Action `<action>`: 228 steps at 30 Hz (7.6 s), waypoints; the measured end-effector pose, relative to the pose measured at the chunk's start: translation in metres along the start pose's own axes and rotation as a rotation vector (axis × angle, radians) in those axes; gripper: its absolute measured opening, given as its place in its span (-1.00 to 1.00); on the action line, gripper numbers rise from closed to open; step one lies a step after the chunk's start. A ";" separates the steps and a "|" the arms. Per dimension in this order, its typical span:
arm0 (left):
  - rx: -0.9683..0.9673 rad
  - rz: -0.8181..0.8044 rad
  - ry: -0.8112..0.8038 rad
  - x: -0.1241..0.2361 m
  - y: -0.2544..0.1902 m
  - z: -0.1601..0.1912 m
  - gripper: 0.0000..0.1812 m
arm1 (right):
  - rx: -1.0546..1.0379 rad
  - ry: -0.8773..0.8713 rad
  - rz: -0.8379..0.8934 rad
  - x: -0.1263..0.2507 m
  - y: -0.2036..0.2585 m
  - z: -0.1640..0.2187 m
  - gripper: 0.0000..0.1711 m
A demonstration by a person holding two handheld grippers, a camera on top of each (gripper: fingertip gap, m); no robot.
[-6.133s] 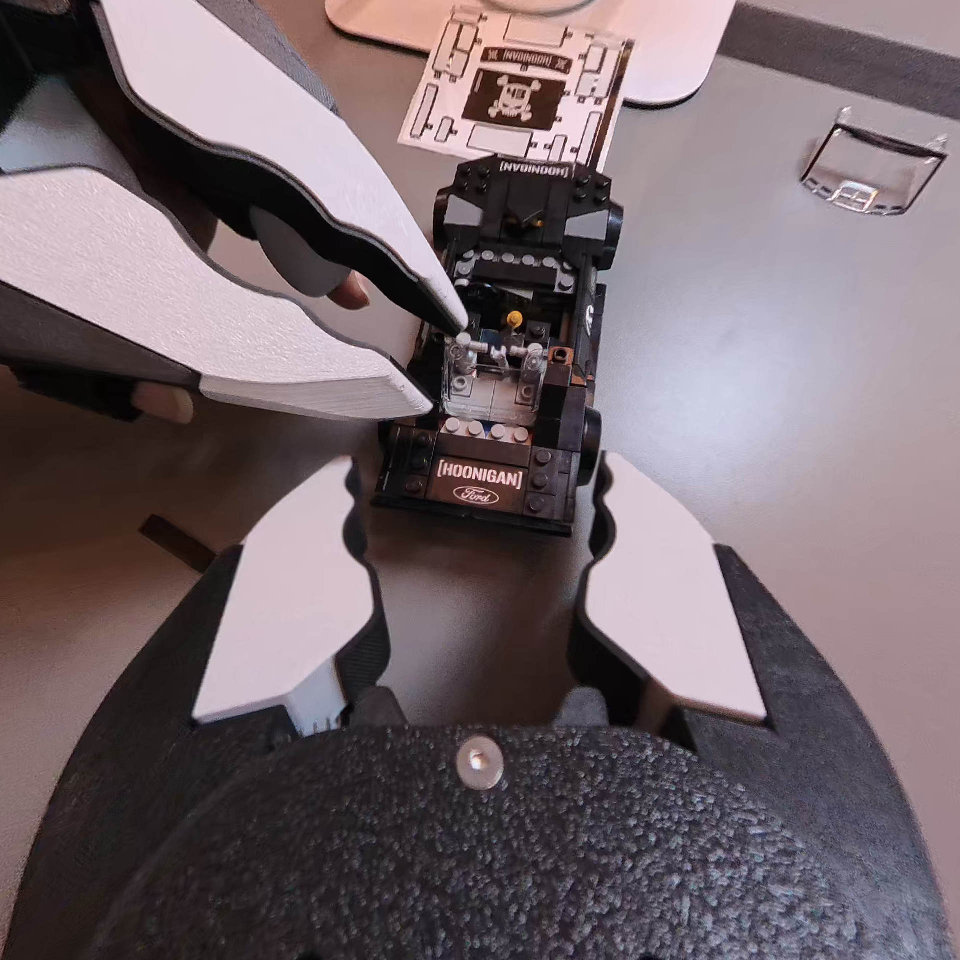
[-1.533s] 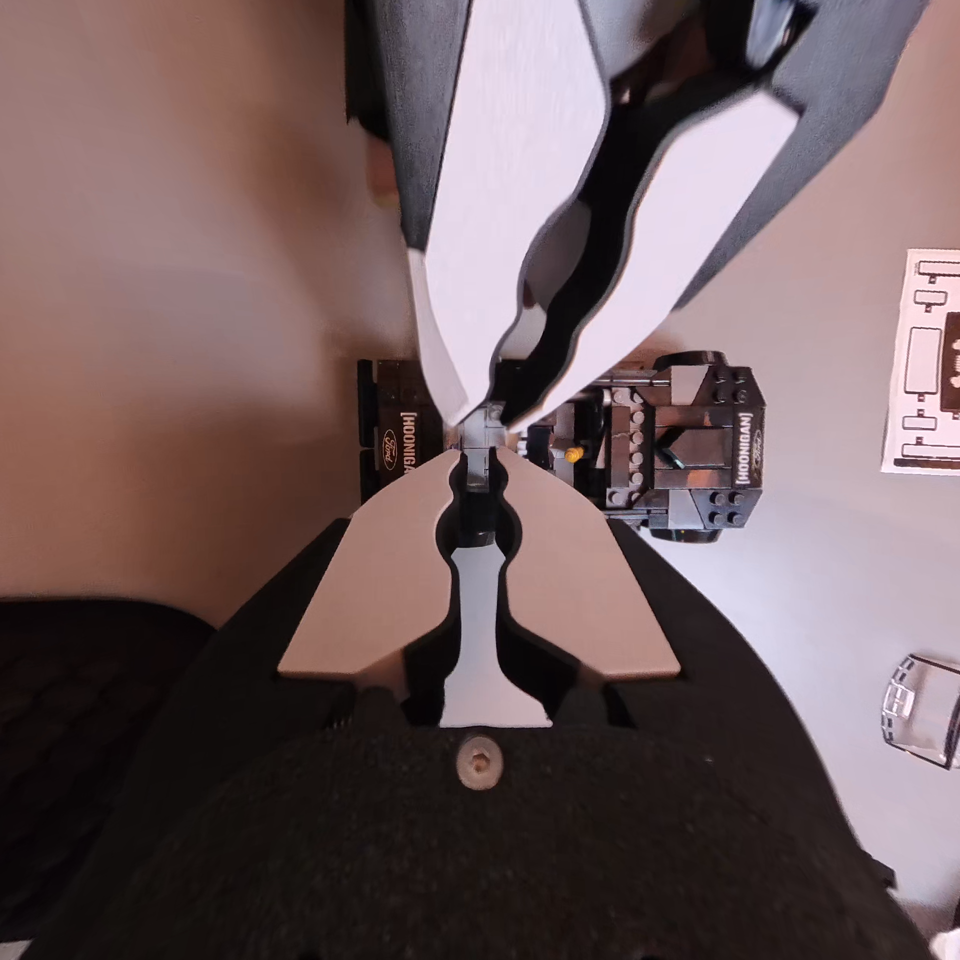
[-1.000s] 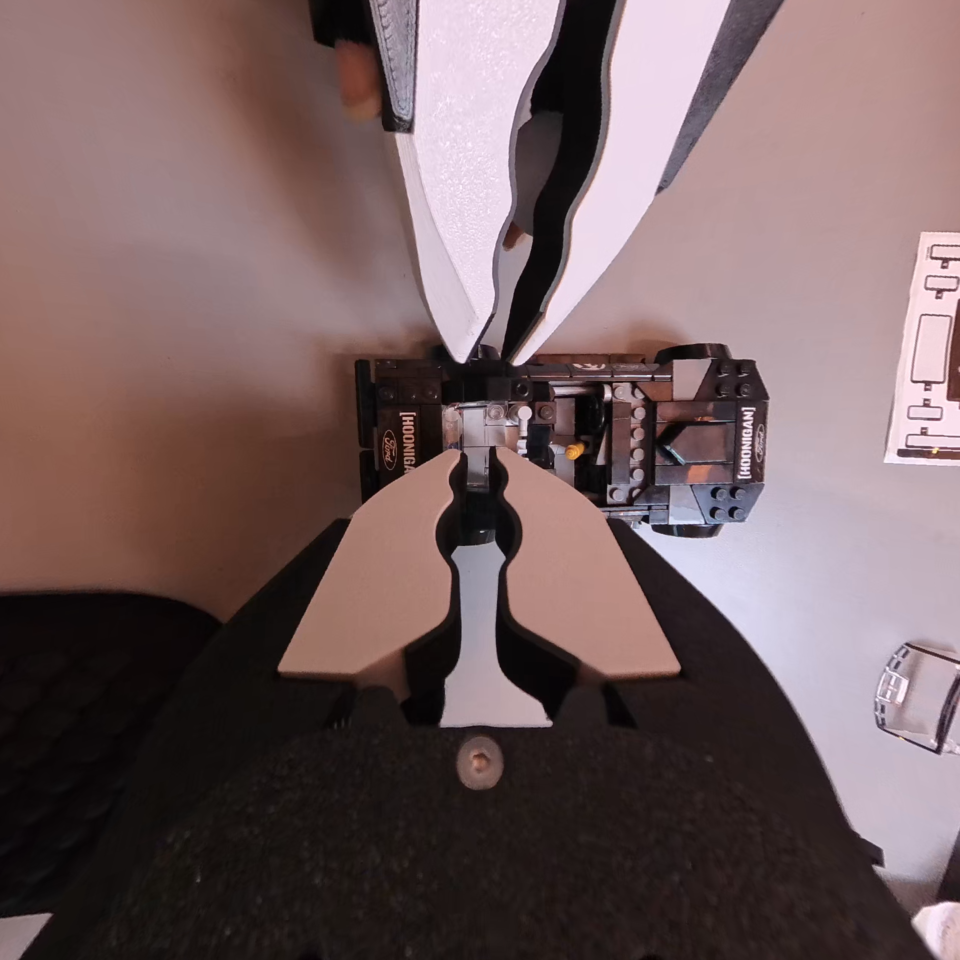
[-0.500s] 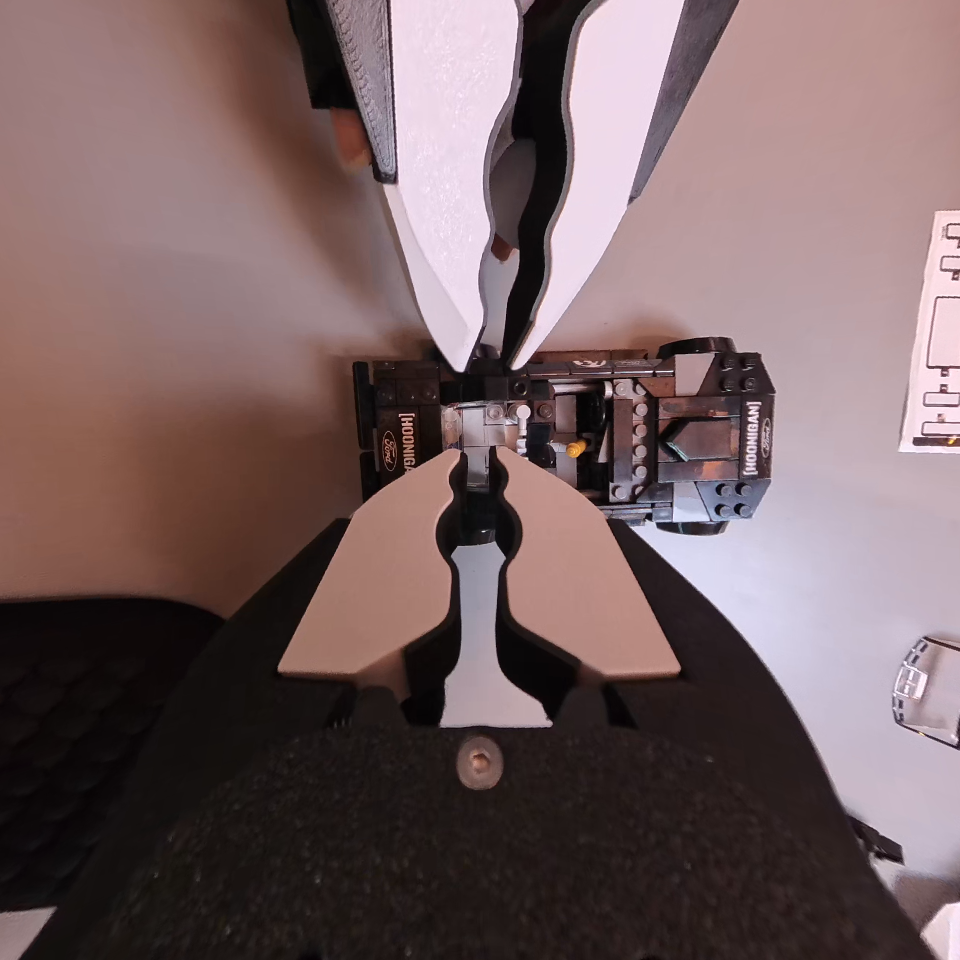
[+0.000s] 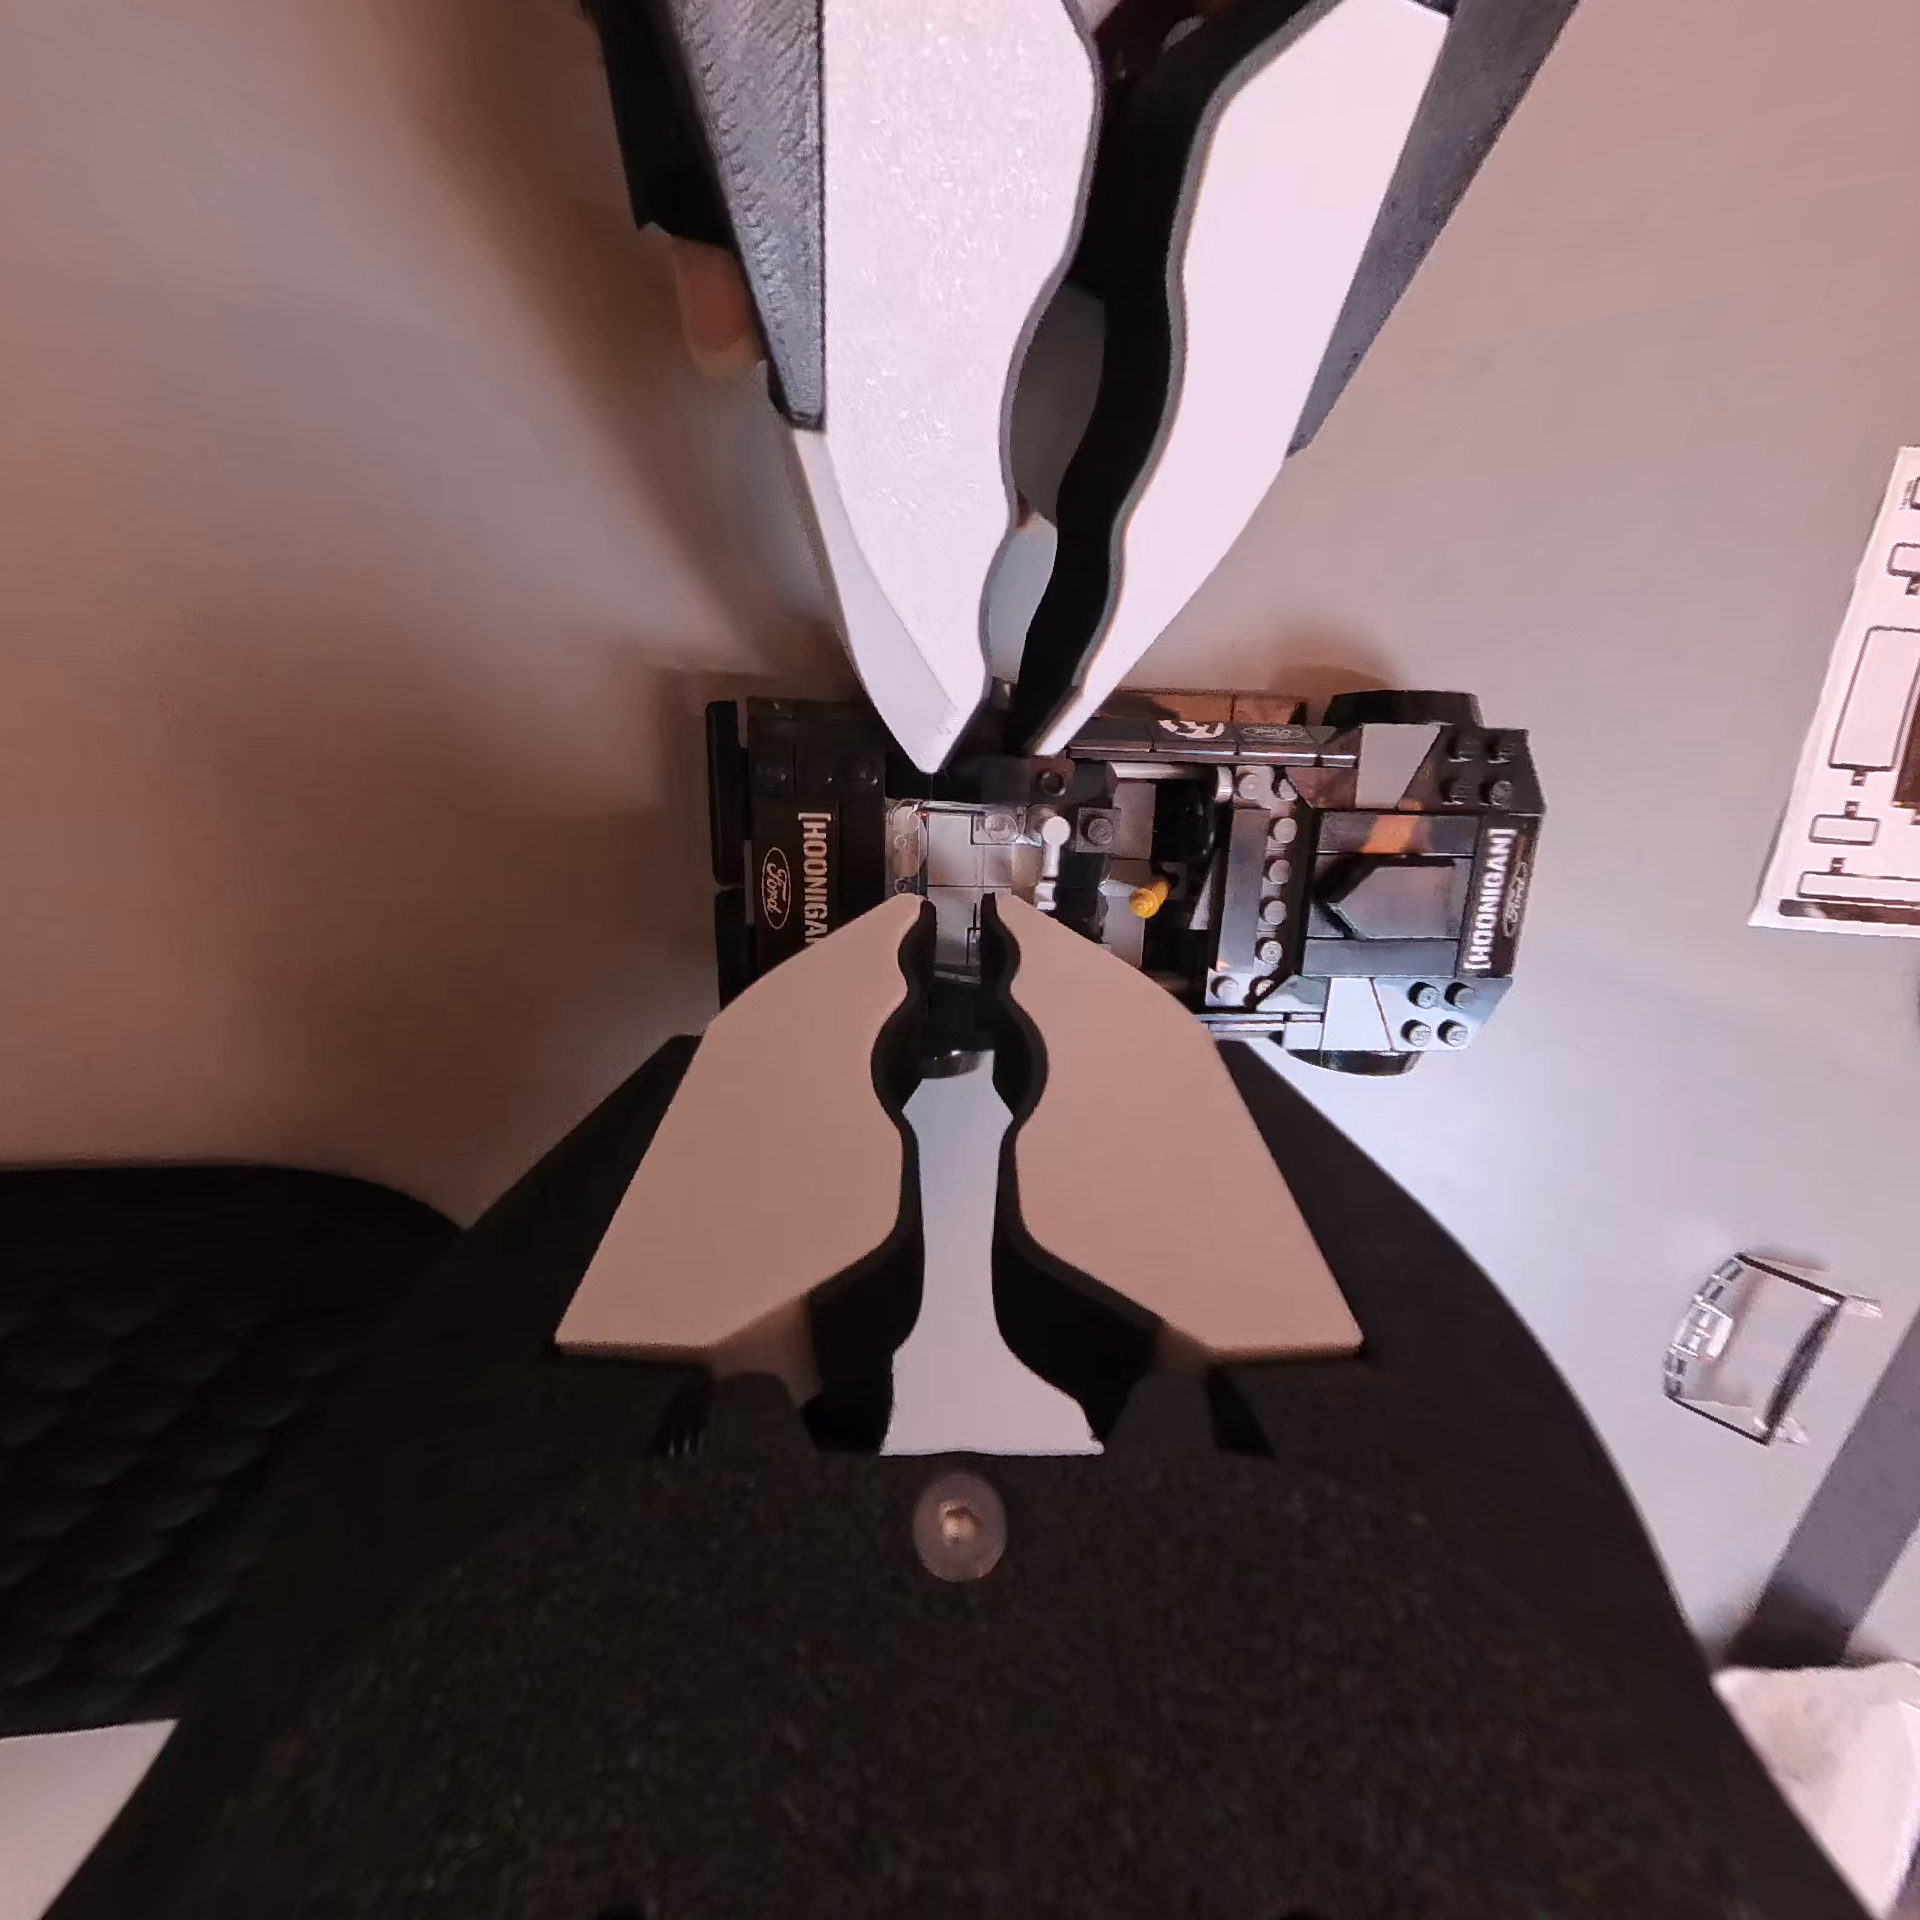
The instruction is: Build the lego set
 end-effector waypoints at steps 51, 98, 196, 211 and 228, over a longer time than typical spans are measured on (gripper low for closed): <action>-0.006 -0.020 -0.039 0.001 -0.003 -0.003 -0.70 | -0.193 -0.282 0.120 0.011 0.006 0.015 -0.84; 0.007 -0.118 -0.187 0.093 0.027 -0.018 -0.76 | -0.436 -0.502 0.292 0.009 0.079 -0.011 -0.73; -0.128 -0.048 -0.036 0.013 -0.006 0.004 -0.84 | -0.220 -0.259 -0.014 0.007 -0.006 0.012 -0.86; -0.130 -0.048 -0.023 0.009 -0.007 0.007 -0.83 | -0.183 -0.224 -0.003 0.007 -0.005 0.008 -0.93; -0.125 -0.047 -0.041 0.012 -0.007 0.005 -0.84 | -0.262 -0.283 0.070 0.017 0.007 0.017 -0.80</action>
Point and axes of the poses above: each gripper's, where its closed fingertips meet, x back along the fingers, z out of its underside, y = z × x across the jaws, the point moved 7 cm from there along x, back along the fingers, and after that the axes turned 5 degrees about -y, right-handed, at the moved point
